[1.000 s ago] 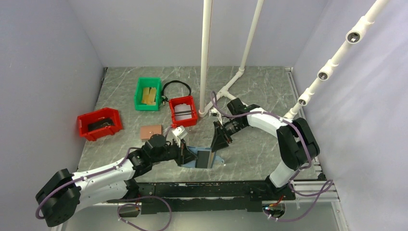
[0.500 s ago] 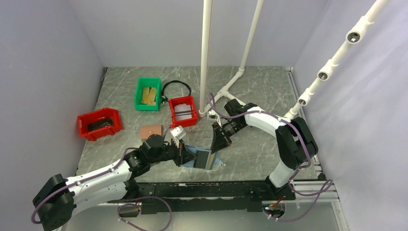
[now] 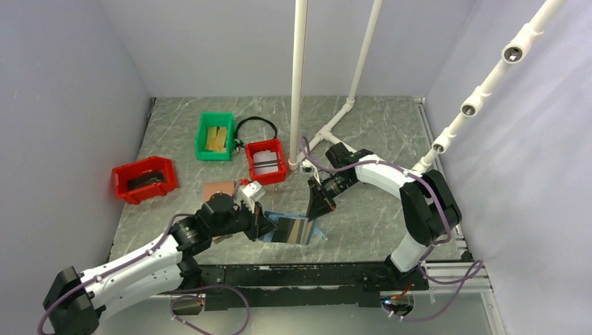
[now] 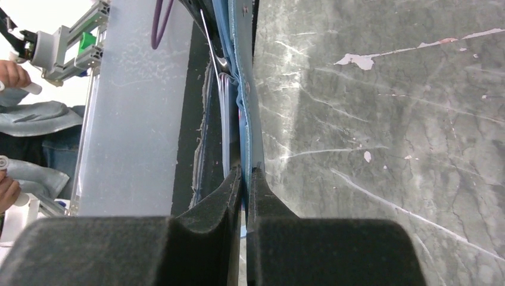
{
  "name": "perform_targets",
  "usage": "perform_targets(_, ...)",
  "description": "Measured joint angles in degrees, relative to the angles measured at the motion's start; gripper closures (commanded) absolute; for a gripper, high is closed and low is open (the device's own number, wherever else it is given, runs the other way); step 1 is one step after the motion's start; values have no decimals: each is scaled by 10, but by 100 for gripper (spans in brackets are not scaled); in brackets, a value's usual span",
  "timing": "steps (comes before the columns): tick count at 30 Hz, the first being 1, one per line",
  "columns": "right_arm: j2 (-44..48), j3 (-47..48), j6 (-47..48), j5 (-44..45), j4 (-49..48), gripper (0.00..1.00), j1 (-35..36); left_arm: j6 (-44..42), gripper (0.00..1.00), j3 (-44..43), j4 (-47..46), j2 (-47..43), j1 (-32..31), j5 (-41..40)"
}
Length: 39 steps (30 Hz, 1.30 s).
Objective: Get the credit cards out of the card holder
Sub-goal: Remove the credit card from the card holder, then place the credit card in the storage box.
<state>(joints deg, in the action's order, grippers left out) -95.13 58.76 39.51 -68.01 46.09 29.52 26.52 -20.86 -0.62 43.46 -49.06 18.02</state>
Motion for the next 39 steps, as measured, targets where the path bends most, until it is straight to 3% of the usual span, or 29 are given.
perform_targets(11, 0, 0, -34, 38, -20, 100, -6, -1, 100, -43, 130, -100, 38, -54)
perform_targets(20, -3, 0, -52, 50, -31, 100, -14, 10, 100, -78, 204, -97, 103, -103)
perform_targets(35, -3, 0, -61, 50, -32, 100, -16, 55, 100, -162, 235, -63, 389, -172)
perform_targets(39, -3, 0, -61, 50, -32, 100, -16, 78, 100, -173, 210, -27, 496, -165)
